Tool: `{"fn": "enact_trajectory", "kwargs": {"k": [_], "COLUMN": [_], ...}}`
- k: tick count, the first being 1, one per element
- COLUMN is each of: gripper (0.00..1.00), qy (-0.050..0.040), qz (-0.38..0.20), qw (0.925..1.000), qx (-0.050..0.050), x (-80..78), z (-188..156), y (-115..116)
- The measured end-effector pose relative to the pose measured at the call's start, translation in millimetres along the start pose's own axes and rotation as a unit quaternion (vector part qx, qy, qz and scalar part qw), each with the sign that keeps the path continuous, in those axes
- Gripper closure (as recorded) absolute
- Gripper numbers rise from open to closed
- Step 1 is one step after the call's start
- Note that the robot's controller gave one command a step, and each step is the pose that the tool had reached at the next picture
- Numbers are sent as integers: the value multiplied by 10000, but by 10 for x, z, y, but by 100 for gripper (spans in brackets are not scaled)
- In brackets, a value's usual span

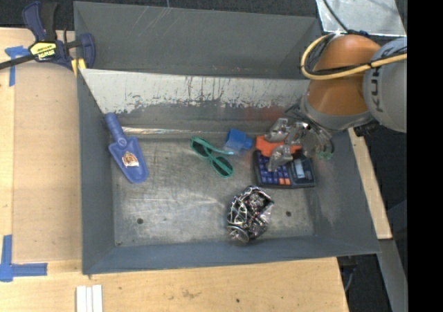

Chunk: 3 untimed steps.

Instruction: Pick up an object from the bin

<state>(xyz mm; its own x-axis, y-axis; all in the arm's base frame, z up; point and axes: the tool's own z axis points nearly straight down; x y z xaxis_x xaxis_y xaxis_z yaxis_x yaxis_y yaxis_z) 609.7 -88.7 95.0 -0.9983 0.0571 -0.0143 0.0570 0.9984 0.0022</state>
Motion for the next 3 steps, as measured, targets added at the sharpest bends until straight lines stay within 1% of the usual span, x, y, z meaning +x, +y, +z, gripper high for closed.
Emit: {"fn": "enact_trajectory", "kwargs": {"k": [1,2,3], "gripper": [100,100,100], "qy": [53,53,80], "qz": [133,131,-226], "qw": [9999,9999,9997], "qx": [13,13,10], "x": [7,8,229], "z": [-1033,-1033,-1364], "y": [196,196,246]}}
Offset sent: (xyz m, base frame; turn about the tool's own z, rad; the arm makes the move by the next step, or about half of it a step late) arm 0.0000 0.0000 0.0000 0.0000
